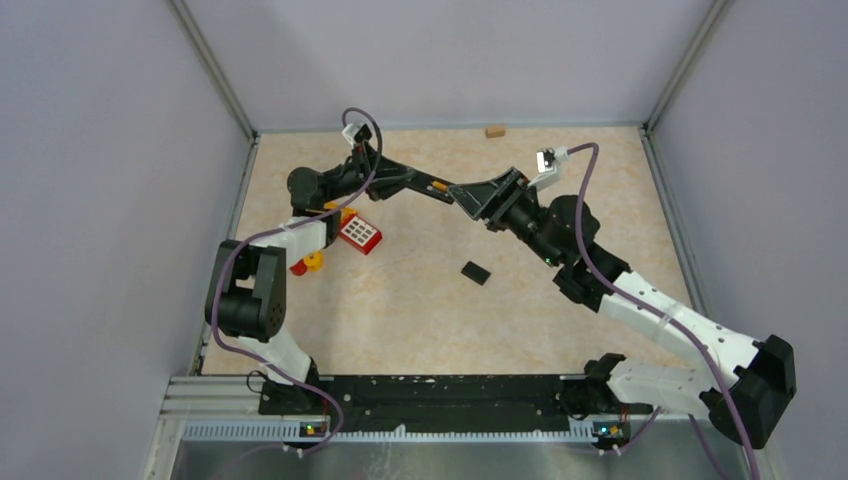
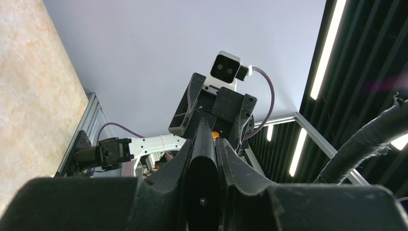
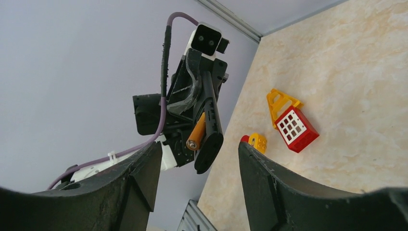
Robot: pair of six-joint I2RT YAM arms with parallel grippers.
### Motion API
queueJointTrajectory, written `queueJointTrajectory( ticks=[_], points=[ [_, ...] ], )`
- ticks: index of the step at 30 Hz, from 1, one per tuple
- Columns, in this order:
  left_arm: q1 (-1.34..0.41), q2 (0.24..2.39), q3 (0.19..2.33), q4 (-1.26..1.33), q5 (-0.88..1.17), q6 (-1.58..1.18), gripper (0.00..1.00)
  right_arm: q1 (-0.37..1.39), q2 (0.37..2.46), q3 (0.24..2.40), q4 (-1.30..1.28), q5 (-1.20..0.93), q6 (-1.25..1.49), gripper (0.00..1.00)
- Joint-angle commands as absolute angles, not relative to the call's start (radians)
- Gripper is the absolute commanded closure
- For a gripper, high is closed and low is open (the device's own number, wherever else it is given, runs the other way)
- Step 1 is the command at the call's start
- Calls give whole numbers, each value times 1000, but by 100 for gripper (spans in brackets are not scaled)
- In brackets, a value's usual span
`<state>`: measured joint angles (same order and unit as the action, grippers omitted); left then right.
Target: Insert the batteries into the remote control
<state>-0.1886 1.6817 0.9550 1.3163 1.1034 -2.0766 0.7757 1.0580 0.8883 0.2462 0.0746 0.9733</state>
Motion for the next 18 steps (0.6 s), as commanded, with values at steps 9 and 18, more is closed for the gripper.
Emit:
queueJointTrajectory(
  ticks=[9,18],
  points=[
    [-176,1640,976,1385,1109,-2118,100,767,1079,887,337,92,990,53],
    [-176,1628,970,1403,1117,-2127,100,767,1114,894,350,80,992,59]
  ],
)
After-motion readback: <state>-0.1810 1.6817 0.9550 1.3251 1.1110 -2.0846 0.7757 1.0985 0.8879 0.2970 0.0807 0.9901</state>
